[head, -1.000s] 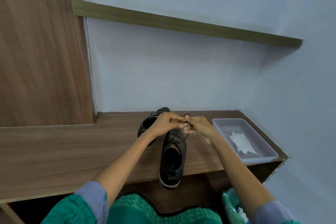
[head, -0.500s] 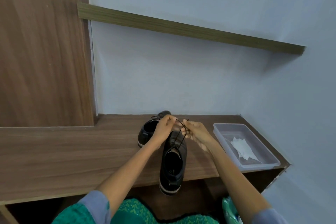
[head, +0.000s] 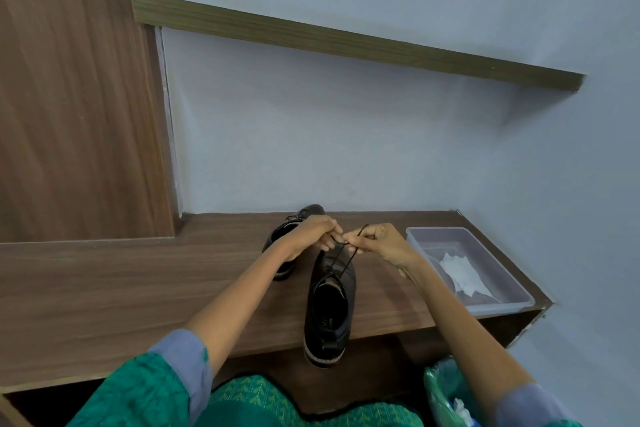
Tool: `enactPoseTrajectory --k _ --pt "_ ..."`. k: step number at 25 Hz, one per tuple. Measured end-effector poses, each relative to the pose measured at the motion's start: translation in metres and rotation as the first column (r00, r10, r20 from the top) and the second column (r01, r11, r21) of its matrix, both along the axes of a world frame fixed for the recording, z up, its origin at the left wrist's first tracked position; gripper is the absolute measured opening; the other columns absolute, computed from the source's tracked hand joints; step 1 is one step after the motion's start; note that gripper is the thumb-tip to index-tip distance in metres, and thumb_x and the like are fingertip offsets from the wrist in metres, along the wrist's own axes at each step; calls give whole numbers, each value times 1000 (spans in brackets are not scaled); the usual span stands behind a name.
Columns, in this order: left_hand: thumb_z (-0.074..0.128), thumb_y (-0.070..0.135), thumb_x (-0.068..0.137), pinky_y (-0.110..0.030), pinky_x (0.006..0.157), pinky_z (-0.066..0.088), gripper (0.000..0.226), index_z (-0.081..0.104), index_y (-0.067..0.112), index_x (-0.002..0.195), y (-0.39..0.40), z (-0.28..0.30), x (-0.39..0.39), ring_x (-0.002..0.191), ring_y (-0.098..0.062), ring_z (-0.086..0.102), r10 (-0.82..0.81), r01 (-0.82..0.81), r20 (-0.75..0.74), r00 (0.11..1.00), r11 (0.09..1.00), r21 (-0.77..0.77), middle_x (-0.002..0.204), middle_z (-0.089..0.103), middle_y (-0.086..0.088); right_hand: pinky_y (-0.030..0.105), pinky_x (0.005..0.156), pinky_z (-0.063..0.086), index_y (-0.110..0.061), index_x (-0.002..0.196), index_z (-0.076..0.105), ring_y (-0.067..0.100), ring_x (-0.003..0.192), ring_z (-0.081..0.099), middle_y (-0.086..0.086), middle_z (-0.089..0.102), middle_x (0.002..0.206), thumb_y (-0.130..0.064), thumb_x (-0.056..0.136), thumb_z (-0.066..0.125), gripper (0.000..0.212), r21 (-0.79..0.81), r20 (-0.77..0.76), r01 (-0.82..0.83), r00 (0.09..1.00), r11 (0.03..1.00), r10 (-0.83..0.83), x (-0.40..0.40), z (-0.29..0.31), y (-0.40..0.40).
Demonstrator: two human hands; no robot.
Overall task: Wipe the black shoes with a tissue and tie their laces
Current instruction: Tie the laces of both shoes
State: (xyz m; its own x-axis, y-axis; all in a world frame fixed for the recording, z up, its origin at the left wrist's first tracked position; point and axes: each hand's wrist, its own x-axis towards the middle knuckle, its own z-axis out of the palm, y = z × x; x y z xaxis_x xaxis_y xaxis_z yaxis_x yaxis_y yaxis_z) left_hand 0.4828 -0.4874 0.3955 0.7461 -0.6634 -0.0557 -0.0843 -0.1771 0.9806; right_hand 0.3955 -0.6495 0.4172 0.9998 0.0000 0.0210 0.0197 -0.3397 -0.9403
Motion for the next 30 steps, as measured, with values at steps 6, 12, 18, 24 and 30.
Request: enactPoseTrajectory --k 6,12,18,24,30 --pt "35 26 100 -31 59 45 31 60 11 89 -9 -9 -4 49 -12 50 13 -15 -38 999 999 -42 61 53 -3 15 77 53 -5 96 72 -1 77 66 -5 73 80 -2 80 69 16 -113 -50 -96 995 989 90 4 -2 -1" --pt "42 8 98 -29 62 59 20 60 5 107 -3 -10 -9 60 -14 68 -120 85 -347 930 990 -114 72 68 -8 29 63 44 -5 81 62 18 67 60 6 66 72 -8 80 67 6 -572 383 304 920 762 -80 10 -22 7" --pt "58 11 89 -23 83 47 15 72 7 92 6 -10 -6 84 -8 58 167 -271 445 880 946 179 98 69 -7 11 58 37 -8 80 70 10 66 55 0 66 76 -16 79 73 9 -515 449 400 879 759 -159 4 -26 16" --pt "43 6 95 -27 80 37 14 53 8 85 11 -51 -42 91 -22 53 534 -551 272 801 834 -15 94 51 -6 19 63 44 -16 73 69 4 56 54 -4 61 58 -22 82 71 11 -311 30 533 833 787 -553 -25 -60 -4" --pt "48 1 91 -29 70 40 12 51 10 84 33 -78 -66 76 -18 49 754 -781 349 557 618 -89 107 41 -6 15 54 45 -9 73 69 9 57 59 3 66 67 -18 80 74 12 -152 -244 605 743 781 -623 -41 -90 -19"
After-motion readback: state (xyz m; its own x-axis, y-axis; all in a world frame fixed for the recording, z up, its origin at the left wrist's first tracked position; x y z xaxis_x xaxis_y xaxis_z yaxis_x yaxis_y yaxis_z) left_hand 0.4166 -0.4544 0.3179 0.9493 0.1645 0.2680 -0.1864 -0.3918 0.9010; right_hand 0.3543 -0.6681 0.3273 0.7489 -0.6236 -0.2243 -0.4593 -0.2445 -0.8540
